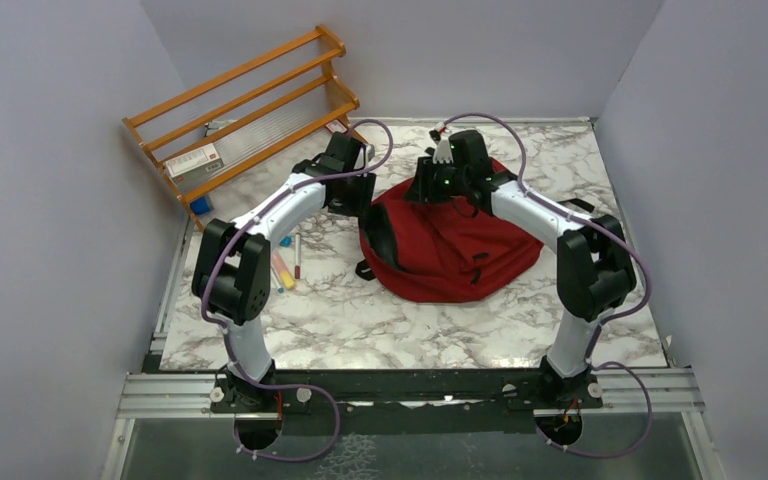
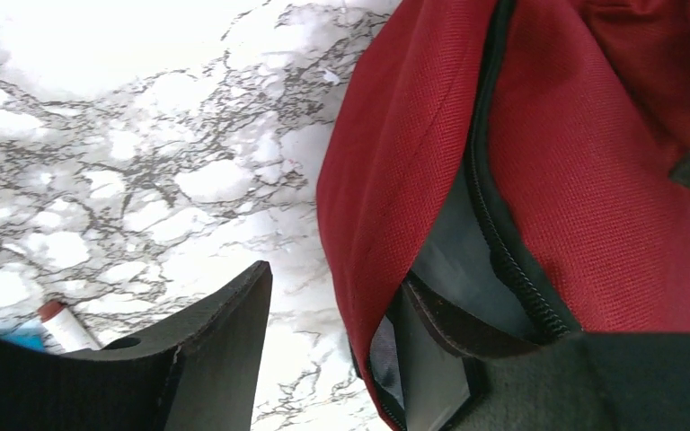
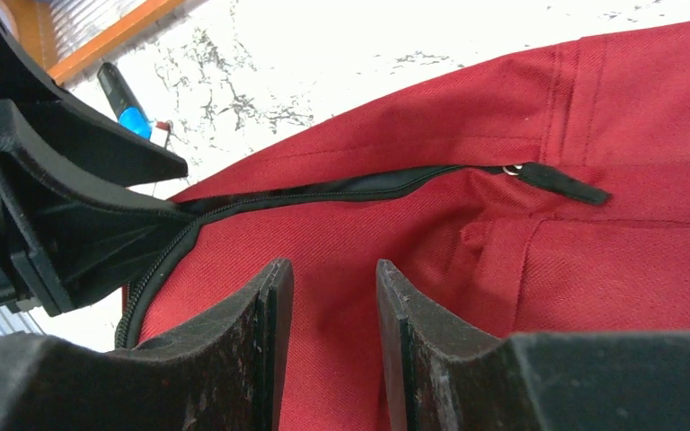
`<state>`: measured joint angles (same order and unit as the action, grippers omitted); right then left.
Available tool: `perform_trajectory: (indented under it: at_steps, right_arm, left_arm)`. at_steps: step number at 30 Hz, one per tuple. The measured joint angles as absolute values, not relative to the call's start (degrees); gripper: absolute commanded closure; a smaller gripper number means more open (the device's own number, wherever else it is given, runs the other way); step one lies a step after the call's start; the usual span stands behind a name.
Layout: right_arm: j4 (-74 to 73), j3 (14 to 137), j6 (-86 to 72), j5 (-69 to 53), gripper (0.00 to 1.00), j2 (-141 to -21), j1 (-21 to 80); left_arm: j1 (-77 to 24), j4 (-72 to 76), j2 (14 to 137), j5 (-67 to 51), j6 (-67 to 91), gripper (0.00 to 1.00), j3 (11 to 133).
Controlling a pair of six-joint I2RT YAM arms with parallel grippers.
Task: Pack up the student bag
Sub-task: Adjust the student bag at the center of the board.
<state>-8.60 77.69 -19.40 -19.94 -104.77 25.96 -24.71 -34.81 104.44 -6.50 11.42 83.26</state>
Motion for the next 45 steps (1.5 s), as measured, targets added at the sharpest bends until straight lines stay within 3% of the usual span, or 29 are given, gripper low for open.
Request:
perform_trajectory:
  at_steps: [18, 26, 32, 39, 45]
  right_arm:
    - [-8.6, 72.86, -18.85, -24.05, 0.57, -105.32, 30.2]
    - [-8.29, 71.24, -18.74, -20.56, 0.53, -104.27, 31.46]
    - [-10.09, 67.33, -17.98, -11.03, 0.48, -93.1, 31.55]
    - [-13.23, 55.92, -20.08, 0.58, 0.48, -72.69, 31.31]
    - [-18.7, 51.92, -21.89, 1.52, 0.49, -68.62, 31.03]
  left_arm:
    - [-24.71, -35.88, 107.42, -2.31, 10.04, 0.47, 89.34]
    - [-24.71, -35.86, 107.22, -2.37, 10.31, 0.46, 88.92]
    - [-24.71, -36.14, 104.18, -4.16, 11.14, 0.44, 87.0]
    - [-26.11, -35.99, 97.6, -5.37, 11.46, 0.43, 86.87]
    - [-31.35, -34.11, 93.14, -6.98, 10.15, 0.43, 85.84]
